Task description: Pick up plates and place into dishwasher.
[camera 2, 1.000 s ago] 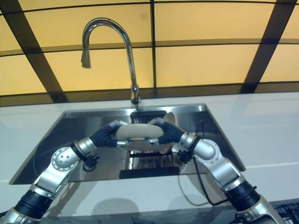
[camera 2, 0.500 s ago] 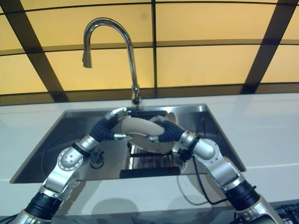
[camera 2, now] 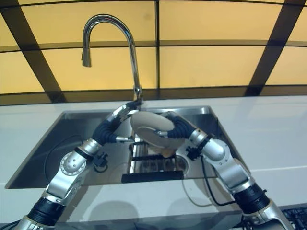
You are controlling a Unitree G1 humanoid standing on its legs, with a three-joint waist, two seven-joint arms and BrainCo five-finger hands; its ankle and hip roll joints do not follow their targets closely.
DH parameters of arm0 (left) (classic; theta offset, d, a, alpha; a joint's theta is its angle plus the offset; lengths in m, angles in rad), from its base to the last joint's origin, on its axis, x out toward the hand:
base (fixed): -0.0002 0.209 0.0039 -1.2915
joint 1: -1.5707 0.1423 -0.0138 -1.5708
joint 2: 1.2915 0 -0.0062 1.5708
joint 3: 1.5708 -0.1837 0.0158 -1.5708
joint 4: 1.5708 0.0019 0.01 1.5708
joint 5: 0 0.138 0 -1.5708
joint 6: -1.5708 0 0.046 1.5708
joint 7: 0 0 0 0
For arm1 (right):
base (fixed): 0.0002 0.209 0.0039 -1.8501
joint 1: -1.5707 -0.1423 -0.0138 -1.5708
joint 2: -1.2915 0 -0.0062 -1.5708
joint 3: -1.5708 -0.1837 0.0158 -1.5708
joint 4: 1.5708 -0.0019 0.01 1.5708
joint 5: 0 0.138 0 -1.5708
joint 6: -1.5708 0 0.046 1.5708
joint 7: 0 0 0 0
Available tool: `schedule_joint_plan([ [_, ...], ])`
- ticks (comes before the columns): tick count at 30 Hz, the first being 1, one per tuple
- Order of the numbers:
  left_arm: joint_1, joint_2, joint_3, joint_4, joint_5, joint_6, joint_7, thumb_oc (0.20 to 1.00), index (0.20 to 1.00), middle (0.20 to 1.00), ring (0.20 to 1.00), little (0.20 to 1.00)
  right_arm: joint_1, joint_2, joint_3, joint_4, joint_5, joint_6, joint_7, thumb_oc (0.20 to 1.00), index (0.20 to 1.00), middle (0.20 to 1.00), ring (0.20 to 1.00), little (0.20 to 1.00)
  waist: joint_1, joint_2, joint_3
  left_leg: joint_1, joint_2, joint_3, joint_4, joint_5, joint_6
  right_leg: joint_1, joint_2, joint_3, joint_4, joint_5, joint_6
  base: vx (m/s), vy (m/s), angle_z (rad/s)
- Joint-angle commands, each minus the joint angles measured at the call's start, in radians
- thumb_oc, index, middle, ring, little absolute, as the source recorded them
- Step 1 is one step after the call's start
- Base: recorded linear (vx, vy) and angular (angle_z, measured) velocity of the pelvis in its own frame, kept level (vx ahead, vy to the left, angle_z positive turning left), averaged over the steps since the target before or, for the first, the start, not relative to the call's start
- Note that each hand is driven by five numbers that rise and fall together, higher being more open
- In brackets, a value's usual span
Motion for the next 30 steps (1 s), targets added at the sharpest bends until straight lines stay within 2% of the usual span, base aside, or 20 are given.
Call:
schedule_joint_plan([
  [1,-0.072,-0.003,0.032,0.087,-0.060,-0.051,0.015,1.000,1.000,1.000,1.000,1.000,-0.134,-0.027,-0.103,0.035,-0.017,-0.067,-0.144,0.200,0.200,0.200,0.200,0.200,-0.010,-0.023,-0.051,-0.021,0.021,0.011,-0.001,-0.076,-0.024,-0.047,-0.053,-0.028,0.004,0.001,0.077,-0.01,-0.026,-0.04],
  [5,-0.053,0.006,0.057,0.081,-0.082,-0.041,0.008,1.000,1.000,1.000,1.000,1.000,-0.137,-0.042,-0.188,0.046,-0.028,-0.084,-0.263,0.200,0.200,0.200,0.200,0.200,-0.021,-0.021,-0.052,-0.018,0.020,0.019,-0.001,-0.083,-0.023,-0.055,-0.050,-0.015,0.003,0.004,0.080,-0.01,-0.037,-0.05],
  [8,-0.036,0.015,0.087,0.075,-0.102,-0.027,0.001,1.000,1.000,1.000,1.000,1.000,-0.102,-0.054,-0.243,0.027,-0.045,-0.091,-0.300,0.200,0.200,0.200,0.200,0.200,-0.033,-0.019,-0.053,-0.017,0.019,0.029,-0.001,-0.087,-0.020,-0.062,-0.048,-0.001,0.003,0.005,0.084,-0.01,-0.046,-0.12],
  [13,-0.007,0.027,0.135,0.065,-0.123,0.001,-0.009,1.000,1.000,1.000,1.000,1.000,0.008,-0.069,-0.348,-0.003,-0.046,-0.111,-0.338,0.200,0.200,0.200,0.200,0.200,-0.078,-0.015,-0.051,-0.011,0.018,0.062,0.003,-0.096,-0.009,-0.078,-0.039,0.042,0.017,0.002,0.083,-0.01,-0.056,-0.23],
  [20,-0.018,0.044,0.154,0.072,-0.128,0.020,-0.012,1.000,1.000,1.000,1.000,1.000,0.090,-0.082,-0.412,-0.020,-0.046,-0.112,-0.369,0.200,0.200,0.200,0.200,0.200,-0.127,-0.014,-0.049,-0.002,0.019,0.108,0.006,-0.107,0.001,-0.099,-0.020,0.088,0.027,-0.001,0.080,-0.02,-0.091,-0.26],
  [23,-0.022,0.046,0.166,0.090,-0.124,0.015,-0.024,1.000,1.000,1.000,1.000,1.000,0.110,-0.094,-0.436,-0.012,-0.042,-0.101,-0.380,0.200,0.200,0.200,0.200,0.200,-0.153,-0.018,-0.048,-0.002,0.022,0.150,0.049,-0.133,0.006,-0.110,-0.009,0.118,0.028,0.001,0.075,-0.01,-0.143,-0.35],
  [26,-0.010,0.049,0.194,0.099,-0.118,0.008,-0.048,1.000,1.000,1.000,1.000,1.000,0.149,-0.118,-0.483,-0.019,-0.015,-0.095,-0.378,0.200,0.200,0.200,0.200,0.200,-0.179,-0.025,-0.036,-0.017,0.034,0.201,0.157,-0.186,0.015,-0.123,-0.001,0.145,0.056,-0.010,0.060,-0.02,-0.153,-0.43],
  [30,-0.018,0.045,0.203,0.123,-0.114,-0.006,-0.044,1.000,1.000,1.000,1.000,1.000,0.161,-0.136,-0.499,-0.002,-0.002,-0.079,-0.396,0.200,0.200,0.200,0.200,0.200,-0.193,-0.031,-0.017,-0.061,0.036,0.197,0.299,-0.249,0.022,-0.146,0.012,0.181,0.108,-0.025,0.037,-0.02,-0.112,-0.42],
])
